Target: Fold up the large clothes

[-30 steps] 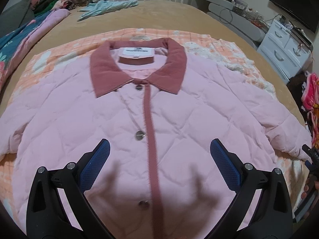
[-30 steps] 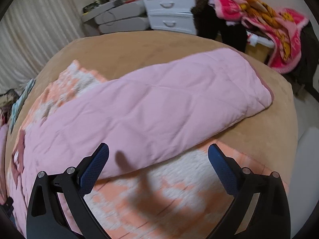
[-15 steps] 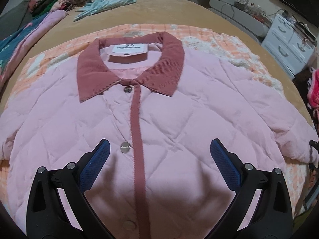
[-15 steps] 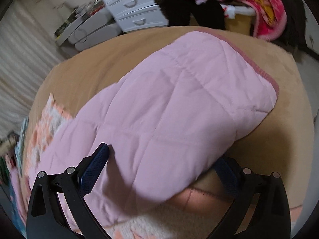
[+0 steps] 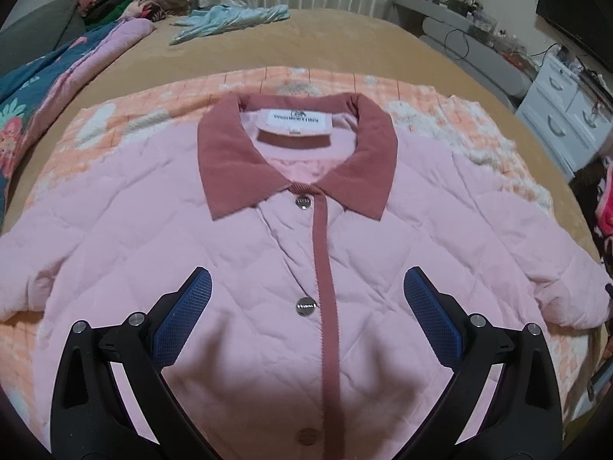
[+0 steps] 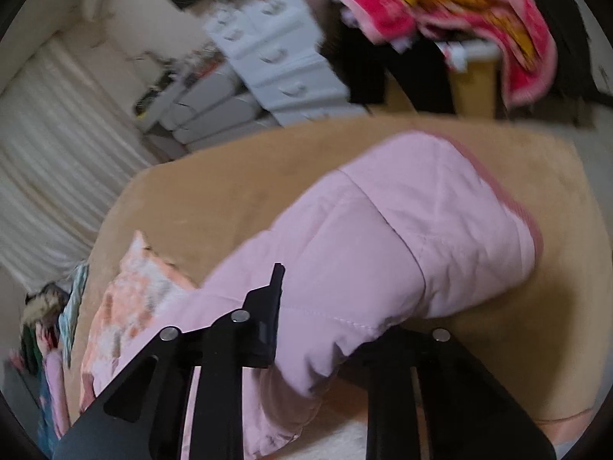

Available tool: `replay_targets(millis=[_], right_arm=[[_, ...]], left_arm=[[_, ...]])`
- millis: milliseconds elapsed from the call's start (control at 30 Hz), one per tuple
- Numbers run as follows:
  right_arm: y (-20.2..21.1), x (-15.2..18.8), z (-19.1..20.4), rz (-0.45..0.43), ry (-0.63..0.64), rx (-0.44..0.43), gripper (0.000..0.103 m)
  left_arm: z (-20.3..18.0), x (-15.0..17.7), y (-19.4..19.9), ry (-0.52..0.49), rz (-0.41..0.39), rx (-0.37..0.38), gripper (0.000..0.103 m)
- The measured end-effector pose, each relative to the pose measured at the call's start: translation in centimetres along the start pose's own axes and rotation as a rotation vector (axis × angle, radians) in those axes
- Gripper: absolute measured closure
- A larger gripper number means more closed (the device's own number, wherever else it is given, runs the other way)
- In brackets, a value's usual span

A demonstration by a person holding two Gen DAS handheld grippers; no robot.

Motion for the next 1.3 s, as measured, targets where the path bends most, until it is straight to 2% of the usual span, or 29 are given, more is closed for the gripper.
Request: replay_targets(millis=[333,567,700,967,1300], right_arm=[[7.8,-1.1,9.4,-0.156,0.285,-0.162,0.086],[12.9,-0.2,16.8,-0.22,0.441,-0.27,0.087],[15.4,0.8,20.1,-0.273,0.531,-0.297,0.087],[18.5,3.3,25.3,-0.284,0.634,-0.371,0.087],[21.0,8.6,31.4,-0.278,0.76,-0.449,0.087]], left_arm=[[2.6,-2.3,4.3,0.025,-0.055,0.037,0.009],[3.3,-3.9,6.9,0.023,-0.065,0.054,0.009],[4.0,-4.4,8.6,0.028,-0.087,0.08,0.009],[6.5,-4.7,11.1,0.059,-0.115,0.097,0.009],[9.5,-4.7,13.4,0.105,-0.136,0.15,0.009]])
Point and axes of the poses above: each gripper's, at about its wrist camera, not at the fingertips, and y roughly against the way its jaws point, z to its left, x to its underside, the point moved 1 cm from there along -y, roughly the way its jaws point, and after that the axes turned 1 degree about x, right-handed, at the moved point
